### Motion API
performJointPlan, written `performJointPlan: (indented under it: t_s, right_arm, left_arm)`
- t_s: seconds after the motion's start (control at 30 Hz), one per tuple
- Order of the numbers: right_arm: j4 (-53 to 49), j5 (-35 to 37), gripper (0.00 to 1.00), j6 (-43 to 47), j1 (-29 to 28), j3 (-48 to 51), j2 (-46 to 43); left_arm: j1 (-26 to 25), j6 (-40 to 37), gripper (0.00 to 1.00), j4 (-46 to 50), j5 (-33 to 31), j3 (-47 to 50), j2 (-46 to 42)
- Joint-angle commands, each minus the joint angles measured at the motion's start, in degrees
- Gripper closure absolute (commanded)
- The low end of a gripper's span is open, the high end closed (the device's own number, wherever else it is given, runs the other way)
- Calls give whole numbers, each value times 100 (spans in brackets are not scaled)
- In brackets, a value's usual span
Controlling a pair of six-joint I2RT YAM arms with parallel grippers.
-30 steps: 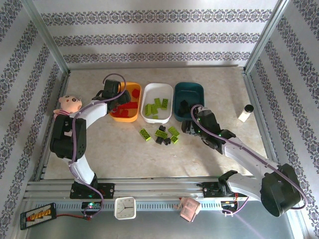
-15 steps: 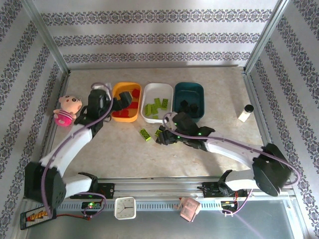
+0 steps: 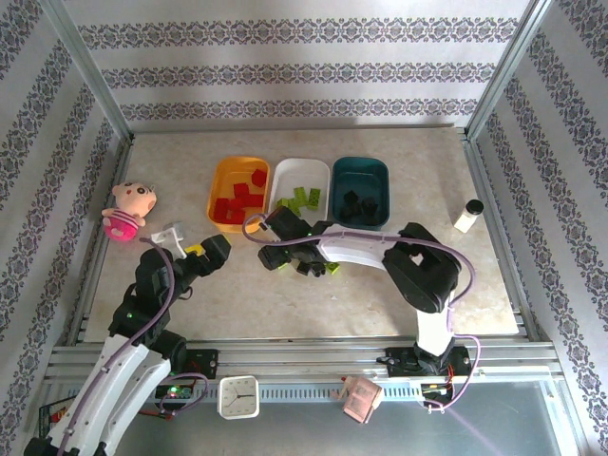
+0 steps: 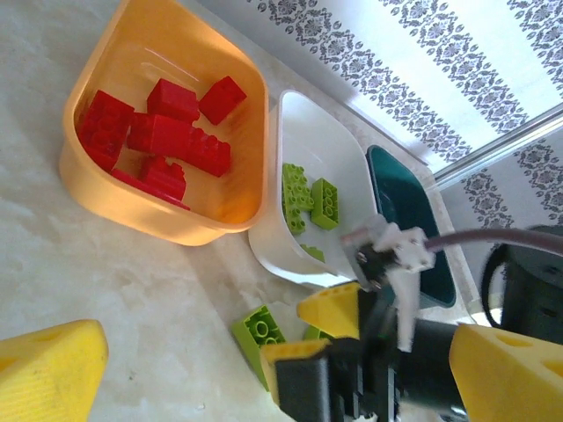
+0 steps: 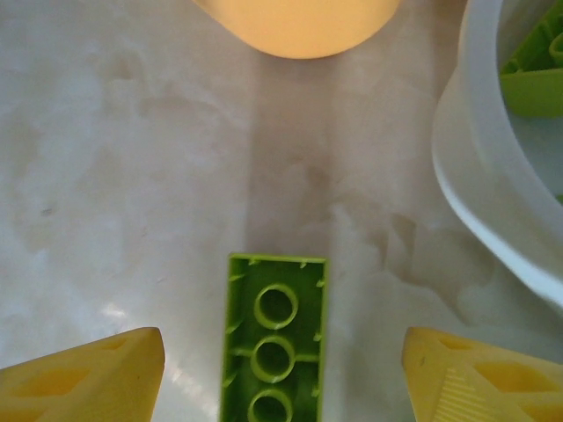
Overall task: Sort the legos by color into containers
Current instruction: Pick up the lego from the center of the table.
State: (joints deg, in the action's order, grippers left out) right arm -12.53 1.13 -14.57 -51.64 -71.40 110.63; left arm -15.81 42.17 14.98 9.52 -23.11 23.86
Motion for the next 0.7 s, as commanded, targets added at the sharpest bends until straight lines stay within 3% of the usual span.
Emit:
performJointPlan:
  t_s: [0.0,0.2,0.33,0.47,0.67]
  right_arm:
    - [-322,498,29,144,-66,-368,326]
    - [-359,388,38,242,-244,-568,717]
    - [-319,264,54,248,-356,-601,788]
    - [-25,-39,70,200,-356,-326,521]
    - [503,-635,78,40,-348,259,-284]
  left_arm:
    - [-60,192,0,482,96,112,-131]
    - [-62,223,0,573,120,184,-164]
    - [-55,229,0,572,133,245,-164]
    - [-57,197,0,589,142,246,-193]
    - [-61,211,0,533,162,279,-176]
